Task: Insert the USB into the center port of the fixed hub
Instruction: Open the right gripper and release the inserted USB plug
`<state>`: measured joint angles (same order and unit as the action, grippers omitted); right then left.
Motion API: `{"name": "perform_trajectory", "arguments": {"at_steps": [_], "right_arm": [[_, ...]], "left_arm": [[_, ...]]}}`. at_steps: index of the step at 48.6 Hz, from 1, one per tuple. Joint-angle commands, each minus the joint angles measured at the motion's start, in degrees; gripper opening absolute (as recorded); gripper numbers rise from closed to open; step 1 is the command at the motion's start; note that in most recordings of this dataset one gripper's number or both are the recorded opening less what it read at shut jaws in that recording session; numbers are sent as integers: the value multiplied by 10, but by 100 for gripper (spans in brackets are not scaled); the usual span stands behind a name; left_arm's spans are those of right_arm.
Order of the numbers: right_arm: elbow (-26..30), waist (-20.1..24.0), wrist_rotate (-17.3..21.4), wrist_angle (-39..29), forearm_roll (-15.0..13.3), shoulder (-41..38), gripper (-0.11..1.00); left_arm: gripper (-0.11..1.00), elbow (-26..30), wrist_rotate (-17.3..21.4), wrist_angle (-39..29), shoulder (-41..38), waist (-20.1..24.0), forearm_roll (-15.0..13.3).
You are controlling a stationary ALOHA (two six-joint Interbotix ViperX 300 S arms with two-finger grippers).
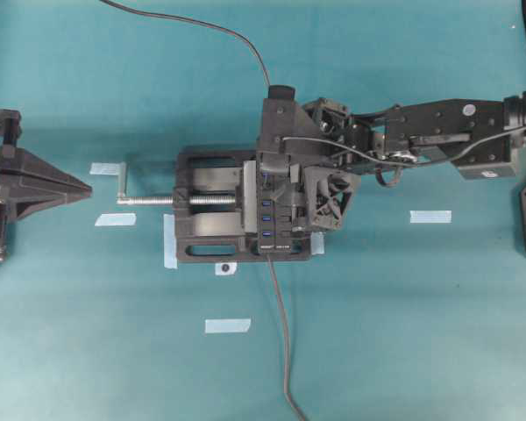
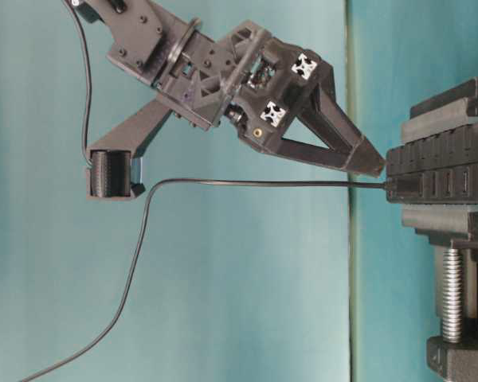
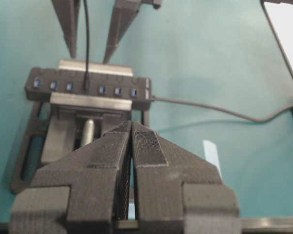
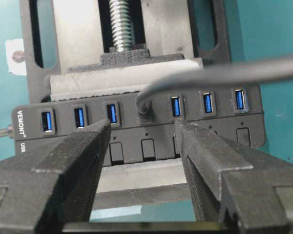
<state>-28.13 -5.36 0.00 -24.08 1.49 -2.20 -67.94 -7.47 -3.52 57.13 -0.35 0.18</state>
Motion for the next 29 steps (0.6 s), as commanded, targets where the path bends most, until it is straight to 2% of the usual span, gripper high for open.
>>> {"name": "perform_trajectory", "arguments": {"at_steps": [1, 29], "right_arm": [[5, 3, 1, 3, -1, 18, 67], [4, 5, -1, 1, -1, 20, 67]], "left_arm": [[0, 6, -1, 4, -3, 0, 1], [0, 7, -1, 3, -3, 0, 1]]}}
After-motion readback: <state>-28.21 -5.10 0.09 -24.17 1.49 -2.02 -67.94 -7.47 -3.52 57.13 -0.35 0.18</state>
